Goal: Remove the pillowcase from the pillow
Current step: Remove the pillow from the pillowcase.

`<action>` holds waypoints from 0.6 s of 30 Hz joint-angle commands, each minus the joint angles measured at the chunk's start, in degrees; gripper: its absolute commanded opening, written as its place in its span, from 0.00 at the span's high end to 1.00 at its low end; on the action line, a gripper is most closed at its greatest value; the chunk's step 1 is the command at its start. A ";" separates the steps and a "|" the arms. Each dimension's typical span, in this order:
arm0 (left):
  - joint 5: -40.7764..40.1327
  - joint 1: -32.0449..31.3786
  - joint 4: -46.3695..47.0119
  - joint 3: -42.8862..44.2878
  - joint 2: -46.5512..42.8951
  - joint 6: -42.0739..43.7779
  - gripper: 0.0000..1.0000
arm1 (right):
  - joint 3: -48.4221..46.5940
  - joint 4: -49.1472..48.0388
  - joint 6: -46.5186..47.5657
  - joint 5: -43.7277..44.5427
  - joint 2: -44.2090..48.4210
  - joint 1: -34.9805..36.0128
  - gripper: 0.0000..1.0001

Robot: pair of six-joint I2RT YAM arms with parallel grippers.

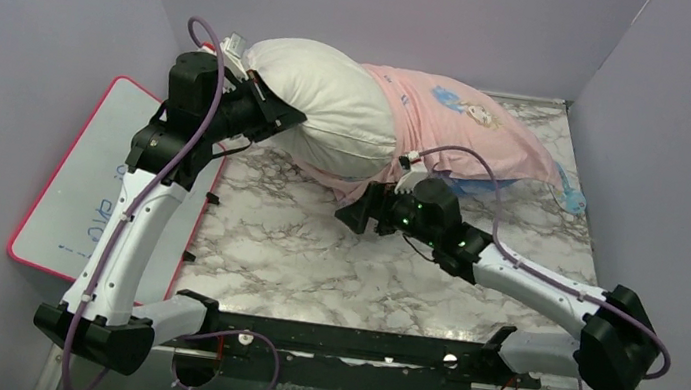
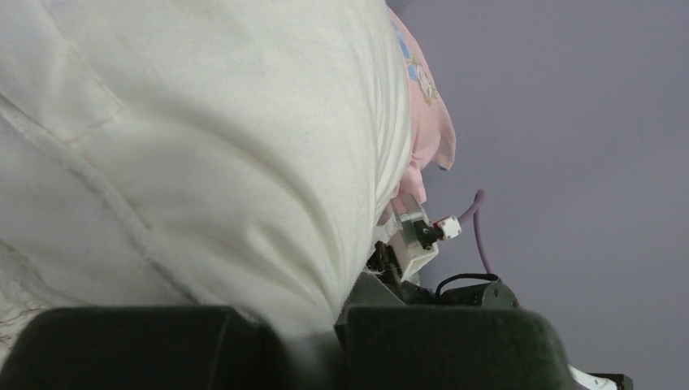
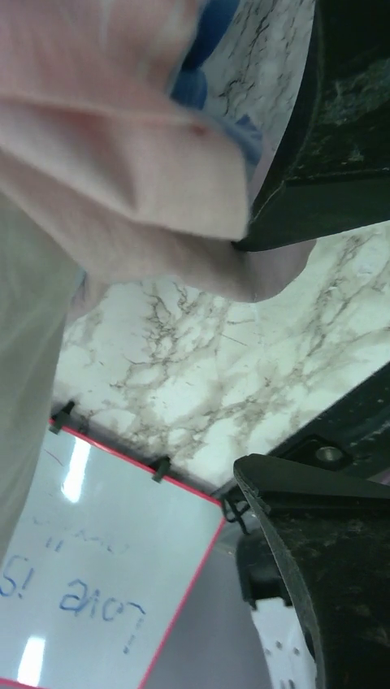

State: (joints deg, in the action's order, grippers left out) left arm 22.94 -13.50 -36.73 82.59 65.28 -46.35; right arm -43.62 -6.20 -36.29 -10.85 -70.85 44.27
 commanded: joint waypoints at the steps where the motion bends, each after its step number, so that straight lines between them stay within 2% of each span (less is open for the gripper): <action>1: -0.18 0.22 10.01 0.66 -3.18 -1.62 1.00 | 1.52 -14.67 -5.05 25.93 -6.00 5.95 0.00; 6: -0.18 0.23 10.90 0.32 -3.52 -3.05 1.00 | -1.73 -24.77 -8.92 48.28 -16.11 12.59 0.00; 8: -0.31 0.22 11.18 0.13 -3.60 -3.45 1.00 | -4.41 -28.58 -9.91 50.46 -21.19 12.69 0.00; 11: -0.27 0.07 11.56 -0.10 -3.66 -4.11 1.00 | -9.85 -27.67 -11.43 53.31 -26.59 12.70 0.00; 14: -0.36 0.13 11.67 -0.27 -4.00 -4.42 1.00 | -10.66 -32.72 -10.79 57.79 -27.73 12.65 0.00; 18: -0.50 0.14 11.76 -1.03 -4.11 -4.45 1.00 | -12.11 -33.55 -8.90 58.37 -28.28 12.01 0.00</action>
State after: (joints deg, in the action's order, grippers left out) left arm 22.48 -13.45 -33.67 81.01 64.51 -50.37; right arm -52.77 -32.67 -45.82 40.23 -98.52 56.93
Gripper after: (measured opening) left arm 0.071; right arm 0.998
